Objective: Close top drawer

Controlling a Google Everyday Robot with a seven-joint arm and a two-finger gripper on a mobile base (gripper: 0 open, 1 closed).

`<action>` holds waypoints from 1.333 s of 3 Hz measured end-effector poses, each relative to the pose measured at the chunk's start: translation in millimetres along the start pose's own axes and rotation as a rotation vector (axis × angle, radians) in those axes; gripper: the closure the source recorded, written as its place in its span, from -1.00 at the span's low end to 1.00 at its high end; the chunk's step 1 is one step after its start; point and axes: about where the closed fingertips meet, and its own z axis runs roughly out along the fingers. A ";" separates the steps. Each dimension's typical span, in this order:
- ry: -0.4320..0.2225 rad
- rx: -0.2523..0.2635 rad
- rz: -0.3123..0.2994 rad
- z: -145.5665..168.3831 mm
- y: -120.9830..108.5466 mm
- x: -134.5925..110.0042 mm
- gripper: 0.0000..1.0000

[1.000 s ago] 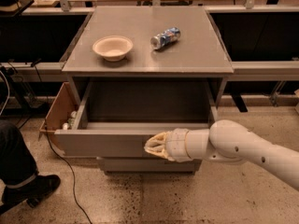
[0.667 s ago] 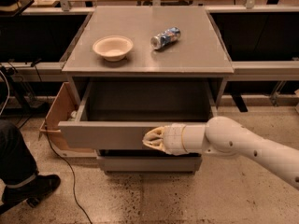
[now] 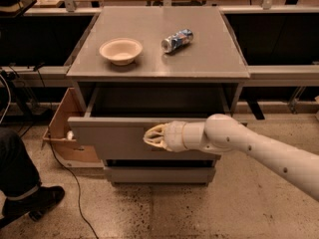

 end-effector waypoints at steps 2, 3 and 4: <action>-0.036 0.026 -0.041 38.9 -29.6 4.6 1.00; -0.044 0.057 -0.068 55.6 -51.1 3.9 1.00; -0.045 0.059 -0.069 55.8 -50.7 3.2 1.00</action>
Offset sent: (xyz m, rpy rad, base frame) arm 0.0961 0.0504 -0.0017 0.0512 -0.1299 0.0159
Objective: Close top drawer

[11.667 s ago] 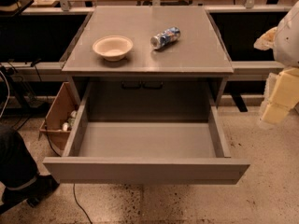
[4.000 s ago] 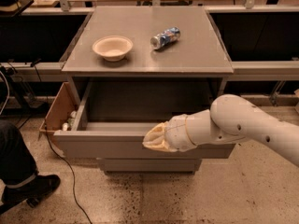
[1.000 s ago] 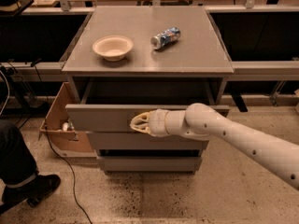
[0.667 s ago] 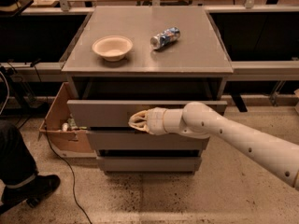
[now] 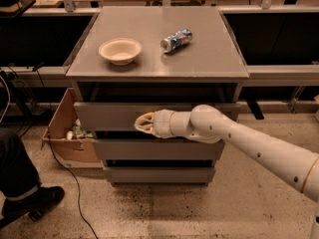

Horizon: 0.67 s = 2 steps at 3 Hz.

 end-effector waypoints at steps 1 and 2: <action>-0.015 0.047 -0.024 18.5 -20.6 -3.2 1.00; -0.015 0.048 -0.025 18.2 -19.7 -3.9 1.00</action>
Offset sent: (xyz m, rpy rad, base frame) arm 0.0644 0.0336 0.0244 0.0855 -0.1563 -0.0636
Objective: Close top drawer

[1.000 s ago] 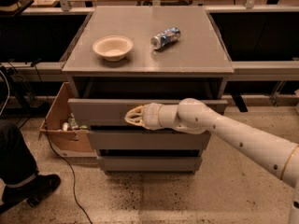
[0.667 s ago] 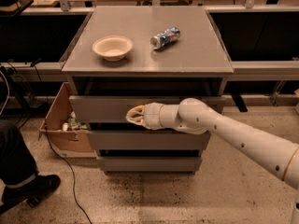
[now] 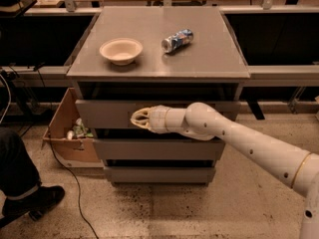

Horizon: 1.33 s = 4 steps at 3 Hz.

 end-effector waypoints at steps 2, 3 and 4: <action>0.024 0.034 0.094 -50.4 12.0 -22.7 1.00; 0.065 0.021 0.171 -114.4 41.3 -43.5 1.00; 0.142 0.002 0.213 -199.5 47.8 -82.2 0.94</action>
Offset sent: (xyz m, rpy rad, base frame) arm -0.0837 -0.0621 0.0257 0.0177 0.1318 -0.1120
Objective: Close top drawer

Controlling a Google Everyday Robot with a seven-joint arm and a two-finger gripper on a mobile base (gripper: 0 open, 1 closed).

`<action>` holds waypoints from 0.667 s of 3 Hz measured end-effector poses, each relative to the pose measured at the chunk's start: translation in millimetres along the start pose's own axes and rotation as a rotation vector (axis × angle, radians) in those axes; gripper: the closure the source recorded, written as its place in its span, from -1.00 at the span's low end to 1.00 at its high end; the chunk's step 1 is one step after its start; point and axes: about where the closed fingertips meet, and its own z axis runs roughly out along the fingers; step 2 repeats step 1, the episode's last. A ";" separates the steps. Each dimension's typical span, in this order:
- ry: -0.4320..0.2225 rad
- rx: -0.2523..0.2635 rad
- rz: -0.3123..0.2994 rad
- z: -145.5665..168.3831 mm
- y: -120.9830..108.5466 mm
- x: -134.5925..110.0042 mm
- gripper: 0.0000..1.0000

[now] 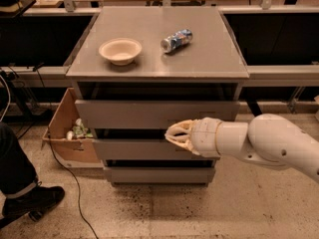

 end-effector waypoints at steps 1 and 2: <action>-0.001 -0.001 -0.013 3.8 -0.4 -3.1 0.49; -0.001 -0.001 -0.013 3.8 -0.4 -3.1 0.49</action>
Offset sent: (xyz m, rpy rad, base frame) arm 0.0000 0.0000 0.0000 0.0000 0.0000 0.0000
